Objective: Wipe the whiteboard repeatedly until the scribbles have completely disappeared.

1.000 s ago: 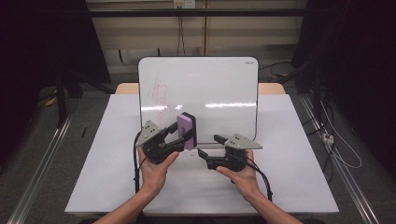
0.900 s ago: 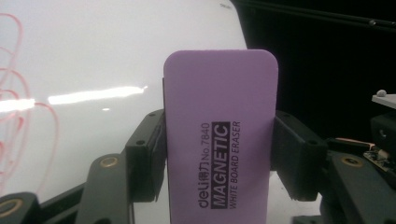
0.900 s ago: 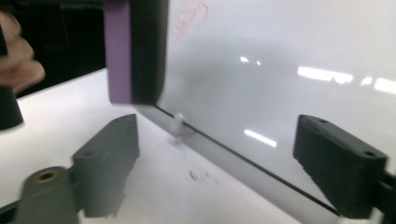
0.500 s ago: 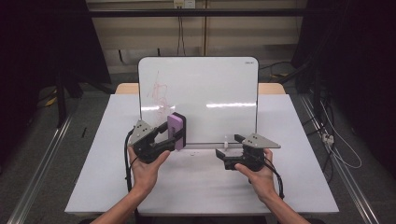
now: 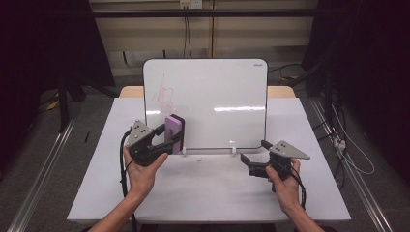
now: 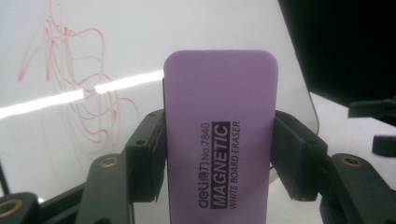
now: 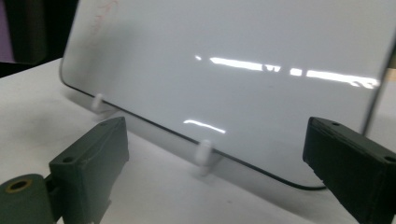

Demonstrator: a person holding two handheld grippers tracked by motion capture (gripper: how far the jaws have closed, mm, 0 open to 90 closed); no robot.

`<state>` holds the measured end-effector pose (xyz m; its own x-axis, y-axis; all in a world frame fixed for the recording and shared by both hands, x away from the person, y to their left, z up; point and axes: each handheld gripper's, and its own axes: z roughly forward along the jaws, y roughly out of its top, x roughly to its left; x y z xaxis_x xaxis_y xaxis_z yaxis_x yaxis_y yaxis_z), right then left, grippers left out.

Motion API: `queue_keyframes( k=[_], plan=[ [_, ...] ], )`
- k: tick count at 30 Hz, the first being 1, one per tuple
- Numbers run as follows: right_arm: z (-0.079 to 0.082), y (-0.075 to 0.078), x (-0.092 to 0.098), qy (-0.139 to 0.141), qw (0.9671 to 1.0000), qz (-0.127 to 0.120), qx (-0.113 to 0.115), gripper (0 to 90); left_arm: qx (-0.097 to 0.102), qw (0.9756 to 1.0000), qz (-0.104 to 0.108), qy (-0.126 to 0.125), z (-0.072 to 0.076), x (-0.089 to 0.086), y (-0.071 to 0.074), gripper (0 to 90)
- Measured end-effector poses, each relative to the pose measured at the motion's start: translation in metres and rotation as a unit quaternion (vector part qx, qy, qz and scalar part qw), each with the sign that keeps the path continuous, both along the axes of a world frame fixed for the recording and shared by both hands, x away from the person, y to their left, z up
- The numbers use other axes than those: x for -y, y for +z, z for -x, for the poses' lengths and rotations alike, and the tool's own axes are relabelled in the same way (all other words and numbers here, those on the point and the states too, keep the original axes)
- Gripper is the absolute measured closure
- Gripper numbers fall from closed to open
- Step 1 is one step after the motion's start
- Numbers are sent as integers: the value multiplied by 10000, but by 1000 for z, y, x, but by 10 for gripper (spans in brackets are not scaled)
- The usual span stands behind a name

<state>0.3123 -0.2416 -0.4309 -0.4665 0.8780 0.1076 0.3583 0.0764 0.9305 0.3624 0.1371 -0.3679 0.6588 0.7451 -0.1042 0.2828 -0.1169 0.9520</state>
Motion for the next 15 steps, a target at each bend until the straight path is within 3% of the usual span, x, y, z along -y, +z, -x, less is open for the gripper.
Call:
queue_keyframes(
  k=[7, 15],
  plan=[
    [6, -4, 18, -321, 9994, 69, 79, 76, 13, 9998, -151, 111, -1, -7, 3, 413],
    [19, -10, 28, -359, 9992, 145, 72, 76, 60, 9988, -317, 371, -8, -18, 9, 413]
  ],
)
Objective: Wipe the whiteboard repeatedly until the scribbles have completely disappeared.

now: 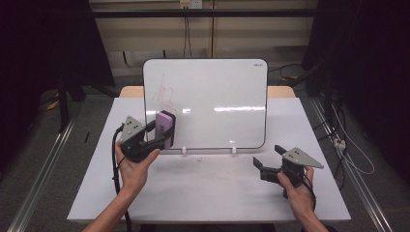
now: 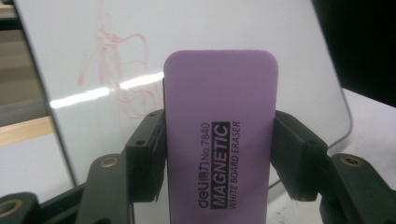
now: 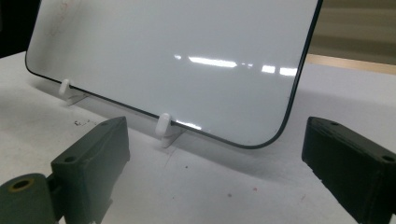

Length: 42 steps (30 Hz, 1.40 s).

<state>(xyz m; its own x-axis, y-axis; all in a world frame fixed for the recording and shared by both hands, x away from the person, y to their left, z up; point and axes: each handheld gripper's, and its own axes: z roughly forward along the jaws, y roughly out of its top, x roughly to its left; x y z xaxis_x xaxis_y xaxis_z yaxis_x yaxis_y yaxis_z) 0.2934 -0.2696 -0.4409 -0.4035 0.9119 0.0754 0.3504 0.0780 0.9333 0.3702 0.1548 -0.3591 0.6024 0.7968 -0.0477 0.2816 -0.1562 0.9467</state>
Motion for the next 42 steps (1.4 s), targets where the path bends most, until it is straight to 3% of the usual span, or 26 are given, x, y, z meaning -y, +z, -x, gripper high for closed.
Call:
queue_keyframes(
  k=[7, 18, 26, 35, 39, 40, 42],
  plan=[
    [2, -5, -3, 123, 9999, 76, -71, 72, 206, 9992, -257, 225, -3, -7, 12, 413],
    [0, -1, 5, -25, 10000, -34, -16, 72, 347, 9966, -598, 447, -14, -18, 29, 413],
    [-1, -3, 5, -2, 10000, -72, -33, 72, 468, 9918, -1041, 582, -29, -15, 34, 413],
    [-3, -4, 4, 24, 10000, -41, -78, 72, 498, 9873, -1297, 767, -46, -6, 34, 413],
    [-3, -4, 3, 24, 10000, -29, -57, 72, 574, 9842, -1439, 857, -54, -2, 39, 413],
    [-3, -4, 3, 29, 10000, -27, -60, 72, 551, 9845, -1436, 846, -57, -2, 41, 414],
    [-3, -4, 3, 34, 10000, -19, -56, 72, 614, 9820, -1520, 943, -61, 1, 43, 414]
  ],
)
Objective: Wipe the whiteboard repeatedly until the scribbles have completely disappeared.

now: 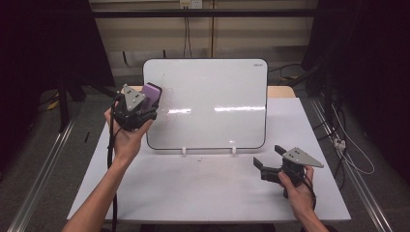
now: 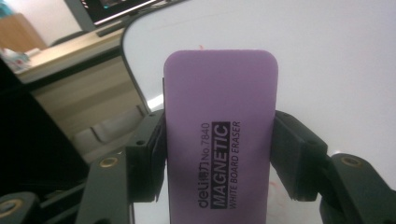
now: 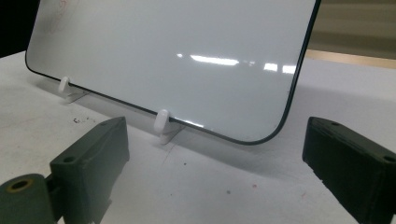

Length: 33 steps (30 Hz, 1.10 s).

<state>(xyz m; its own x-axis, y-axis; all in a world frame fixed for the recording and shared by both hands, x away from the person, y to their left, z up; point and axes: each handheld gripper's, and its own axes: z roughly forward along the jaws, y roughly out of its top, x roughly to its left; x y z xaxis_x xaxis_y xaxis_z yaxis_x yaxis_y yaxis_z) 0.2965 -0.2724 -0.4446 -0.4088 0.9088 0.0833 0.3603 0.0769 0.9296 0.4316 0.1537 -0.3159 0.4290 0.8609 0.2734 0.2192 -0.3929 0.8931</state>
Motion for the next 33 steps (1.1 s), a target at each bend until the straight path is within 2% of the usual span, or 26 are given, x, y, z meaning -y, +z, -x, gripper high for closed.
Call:
queue_keyframes(
  k=[3, 6, 10, 14, 15, 17, 21, 24, 27, 30, 32, 33],
  plan=[
    [0, 0, 0, -9, 10000, -18, -12, 72, 12, 10000, -32, 45, -7, 1, 7, 414],
    [0, -1, 1, 3, 10000, -12, -24, 70, 39, 9999, 22, 95, -16, 3, 14, 414],
    [0, 0, 2, -3, 10000, -40, -22, 70, -34, 9999, 22, 151, -27, 7, 20, 414],
    [0, 0, 1, 11, 10000, -36, -28, 69, -168, 9994, -205, 226, -40, 14, 18, 414],
    [0, 0, 1, 29, 10000, -16, -23, 69, -144, 9991, -289, 266, -43, 17, 18, 414],
    [-1, -1, 1, 45, 10000, -14, -29, 69, -152, 9981, -499, 324, -49, 22, 18, 414],
    [-1, -2, 1, 45, 10000, -22, -54, 69, -201, 9961, -717, 468, -59, 27, 16, 414],
    [-1, -2, 1, 51, 10000, -28, -52, 69, -192, 9957, -713, 554, -64, 30, 13, 414],
    [-1, -2, 1, 50, 10000, 6, -39, 69, -174, 9942, -904, 550, -65, 34, 12, 415],
    [-1, -2, 0, 68, 10000, -19, -66, 69, -165, 9940, -910, 577, -66, 36, 10, 415],
    [-1, -2, -1, 69, 10000, -14, -63, 69, -196, 9931, -1009, 569, -67, 38, 9, 415],
    [-1, -2, -1, 69, 10000, -17, -64, 69, -142, 9928, -1033, 582, -67, 39, 7, 415]
  ],
)
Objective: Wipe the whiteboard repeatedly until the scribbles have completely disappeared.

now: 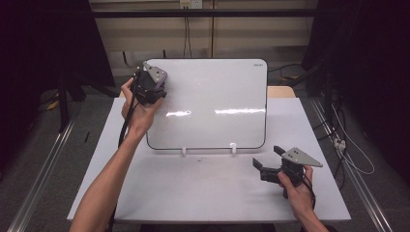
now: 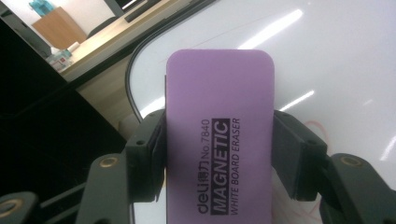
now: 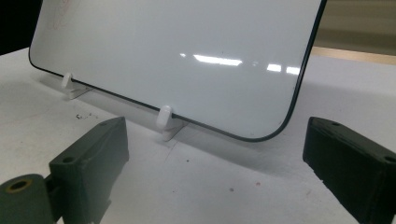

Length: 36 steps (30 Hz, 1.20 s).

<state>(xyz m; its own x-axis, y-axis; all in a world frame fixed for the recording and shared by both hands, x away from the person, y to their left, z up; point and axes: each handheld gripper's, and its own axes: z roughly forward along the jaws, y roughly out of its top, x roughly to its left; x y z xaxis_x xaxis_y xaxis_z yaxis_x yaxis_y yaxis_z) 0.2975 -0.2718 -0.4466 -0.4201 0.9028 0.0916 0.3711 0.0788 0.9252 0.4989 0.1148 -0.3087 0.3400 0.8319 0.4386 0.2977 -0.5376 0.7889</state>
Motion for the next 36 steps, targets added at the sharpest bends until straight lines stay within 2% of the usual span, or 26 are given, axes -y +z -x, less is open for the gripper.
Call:
queue_keyframes(
  k=[3, 6, 10, 13, 14, 17, 19, 22, 25, 27, 29, 31, 36],
  plan=[
    [0, 0, 0, -16, 10000, 30, 7, 68, -8, 10000, 15, 3, 3, 2, -3, 415],
    [0, 0, 0, -25, 10000, 24, 0, 68, -7, 10000, -58, -44, 8, 4, -11, 415],
    [0, 0, 0, -4, 10000, 38, 10, 68, -12, 9999, 90, -132, 14, 6, -18, 414],
    [-1, 0, 0, -3, 10000, 16, 4, 68, -94, 9994, 249, -216, 18, 6, -22, 414],
    [-1, 0, 0, 0, 10000, 20, -8, 68, -82, 9994, 245, -235, 18, 5, -22, 414],
    [-2, 0, -1, 6, 10000, 4, -4, 68, -159, 9989, 336, -275, 14, 1, -20, 414],
    [-2, 0, -1, 11, 10000, 0, -3, 68, -101, 9990, 343, -269, 11, -1, -17, 414],
    [-2, 0, 0, 10, 10000, 16, 2, 68, -69, 9991, 374, -210, 2, -6, -8, 414],
    [-2, 0, 0, -1, 10000, -1, 12, 68, -141, 9986, 459, -228, -9, -12, 2, 414],
    [-2, 0, 0, 15, 10000, 18, 1, 68, -89, 9978, 621, -208, -16, -17, 9, 414],
    [-3, 0, 0, 3, 10000, 2, -9, 68, -74, 9978, 639, -180, -18, -19, 12, 414],
    [-2, 0, 0, 7, 10000, 2, -8, 68, -40, 9982, 565, -214, -18, -17, 9, 414],
    [-2, -1, 0, 17, 10000, -3, -16, 68, -78, 9978, 569, -318, -10, -10, 0, 414]
  ],
)
